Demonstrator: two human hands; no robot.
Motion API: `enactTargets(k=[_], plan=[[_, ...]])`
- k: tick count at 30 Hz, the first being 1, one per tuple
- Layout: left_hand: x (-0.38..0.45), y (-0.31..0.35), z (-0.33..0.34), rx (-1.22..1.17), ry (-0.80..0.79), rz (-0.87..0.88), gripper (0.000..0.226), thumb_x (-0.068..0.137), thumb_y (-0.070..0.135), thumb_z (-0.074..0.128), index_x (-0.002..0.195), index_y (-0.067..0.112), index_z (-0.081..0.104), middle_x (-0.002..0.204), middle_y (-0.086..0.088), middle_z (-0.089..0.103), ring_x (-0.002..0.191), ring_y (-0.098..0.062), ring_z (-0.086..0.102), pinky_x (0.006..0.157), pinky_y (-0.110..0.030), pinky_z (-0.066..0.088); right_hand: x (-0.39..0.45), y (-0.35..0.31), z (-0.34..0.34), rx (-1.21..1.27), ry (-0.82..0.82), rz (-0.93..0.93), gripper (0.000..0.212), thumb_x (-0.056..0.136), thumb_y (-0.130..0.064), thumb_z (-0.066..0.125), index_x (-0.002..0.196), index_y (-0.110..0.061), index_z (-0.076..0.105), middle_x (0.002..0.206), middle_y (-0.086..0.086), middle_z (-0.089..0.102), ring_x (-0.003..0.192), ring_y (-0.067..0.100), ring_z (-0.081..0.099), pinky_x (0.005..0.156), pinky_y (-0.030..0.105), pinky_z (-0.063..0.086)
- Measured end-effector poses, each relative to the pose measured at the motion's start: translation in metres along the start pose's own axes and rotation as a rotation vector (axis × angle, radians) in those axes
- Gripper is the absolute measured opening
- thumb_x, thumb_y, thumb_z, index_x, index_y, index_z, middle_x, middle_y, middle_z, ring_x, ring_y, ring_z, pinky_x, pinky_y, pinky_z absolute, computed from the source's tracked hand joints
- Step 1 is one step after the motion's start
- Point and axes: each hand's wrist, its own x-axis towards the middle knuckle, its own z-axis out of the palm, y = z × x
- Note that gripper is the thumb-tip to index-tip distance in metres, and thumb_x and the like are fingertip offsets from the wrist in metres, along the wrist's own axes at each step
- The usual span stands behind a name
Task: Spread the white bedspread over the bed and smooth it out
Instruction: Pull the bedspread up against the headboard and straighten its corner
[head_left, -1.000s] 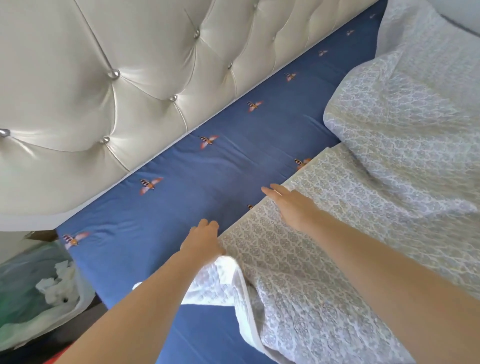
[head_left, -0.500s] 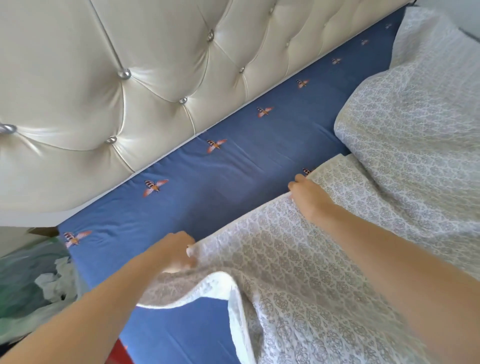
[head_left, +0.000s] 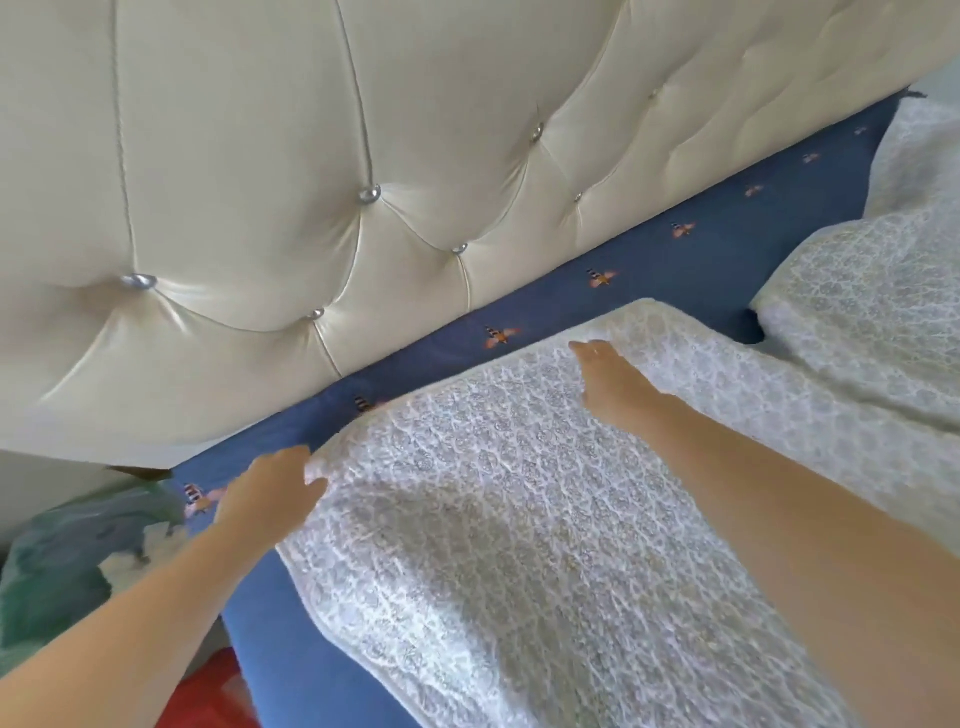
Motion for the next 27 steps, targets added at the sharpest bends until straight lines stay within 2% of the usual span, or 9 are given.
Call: enactTargets(k=[3, 5, 8, 11, 14, 16, 18, 23, 27], plan=[[0.008, -0.011, 0.005, -0.387, 0.051, -0.132, 0.022, 0.096, 0.027, 0.058, 0.095, 0.006, 0.064, 0.077, -0.01, 0.061, 0.069, -0.028, 0.056, 0.06, -0.033, 0.04, 0.012, -0.007, 0.006, 0.025, 0.041, 0.023, 0.083, 0.087, 0.016, 0.047, 0.154, -0.019, 0.013, 0.156, 0.017, 0.016, 0.12, 0.037, 0.053, 0.082, 0.037, 0.054], [0.007, -0.013, 0.001, -0.75, 0.079, -0.255, 0.025, 0.095, 0.021, 0.062, 0.076, 0.005, 0.06, 0.065, -0.011, 0.05, 0.057, -0.025, 0.043, 0.055, -0.031, 0.03, 0.022, -0.01, 0.005, 0.004, 0.038, 0.044, 0.088, 0.084, 0.02, 0.046, 0.155, -0.02, 0.012, 0.158, 0.016, 0.011, 0.125, 0.037, 0.05, 0.08, 0.035, 0.052], [0.003, -0.017, 0.002, -1.016, 0.127, -0.351, 0.019, 0.096, 0.022, 0.063, 0.082, 0.01, 0.062, 0.061, -0.008, 0.043, 0.052, -0.022, 0.033, 0.053, -0.027, 0.025, 0.04, -0.014, 0.008, -0.046, 0.032, 0.027, 0.094, 0.08, 0.024, 0.049, 0.155, -0.02, 0.013, 0.161, 0.011, 0.007, 0.129, 0.035, 0.048, 0.082, 0.035, 0.052], [0.003, -0.026, 0.011, -1.074, 0.197, -0.415, 0.024, 0.098, 0.027, 0.059, 0.082, 0.009, 0.056, 0.062, -0.01, 0.037, 0.056, -0.023, 0.03, 0.055, -0.031, 0.026, 0.052, -0.02, 0.012, -0.113, 0.028, 0.018, 0.085, 0.085, 0.018, 0.047, 0.155, -0.015, 0.014, 0.161, 0.011, 0.011, 0.137, 0.035, 0.039, 0.101, 0.044, 0.046], [0.001, -0.033, 0.012, -1.078, 0.253, -0.462, 0.034, 0.1, 0.027, 0.055, 0.072, 0.009, 0.044, 0.06, -0.006, 0.027, 0.055, -0.021, 0.022, 0.054, -0.031, 0.019, 0.059, -0.025, 0.011, -0.204, 0.075, -0.013, 0.052, 0.091, 0.006, 0.049, 0.141, -0.003, 0.038, 0.138, 0.018, 0.039, 0.109, 0.036, 0.055, 0.086, 0.045, 0.051], [0.0, -0.043, 0.013, -1.115, 0.306, -0.488, 0.03, 0.099, 0.028, 0.055, 0.076, 0.011, 0.046, 0.063, -0.008, 0.027, 0.057, -0.02, 0.023, 0.054, -0.032, 0.018, 0.065, -0.032, 0.01, -0.255, 0.116, -0.068, 0.025, 0.092, 0.001, 0.051, 0.117, 0.002, 0.053, 0.117, 0.019, 0.048, 0.087, 0.031, 0.049, 0.077, 0.043, 0.051], [-0.001, -0.058, 0.008, -1.114, 0.373, -0.526, 0.028, 0.098, 0.03, 0.056, 0.079, 0.01, 0.05, 0.067, -0.012, 0.032, 0.061, -0.02, 0.029, 0.055, -0.034, 0.022, 0.071, -0.047, 0.009, -0.237, 0.188, -0.173, 0.014, 0.091, 0.0, 0.054, 0.105, 0.002, 0.057, 0.11, 0.018, 0.051, 0.081, 0.029, 0.048, 0.074, 0.041, 0.049], [0.003, -0.097, -0.009, -1.058, 0.444, -0.633, 0.039, 0.092, 0.036, 0.061, 0.066, 0.01, 0.048, 0.076, -0.013, 0.046, 0.072, -0.023, 0.042, 0.062, -0.036, 0.034, 0.077, -0.099, 0.002, 0.093, 0.385, -0.223, 0.013, 0.094, -0.003, 0.053, 0.099, 0.004, 0.063, 0.108, 0.021, 0.054, 0.09, 0.033, 0.055, 0.072, 0.029, 0.036], [0.002, -0.106, -0.008, -1.075, 0.386, -0.702, 0.039, 0.093, 0.032, 0.064, 0.065, 0.01, 0.048, 0.073, -0.012, 0.047, 0.069, -0.026, 0.045, 0.06, -0.036, 0.036, 0.074, -0.116, 0.02, 0.111, 0.288, -0.043, 0.03, 0.096, -0.013, 0.053, 0.122, 0.002, 0.055, 0.123, 0.02, 0.05, 0.107, 0.034, 0.054, 0.083, 0.036, 0.043]])
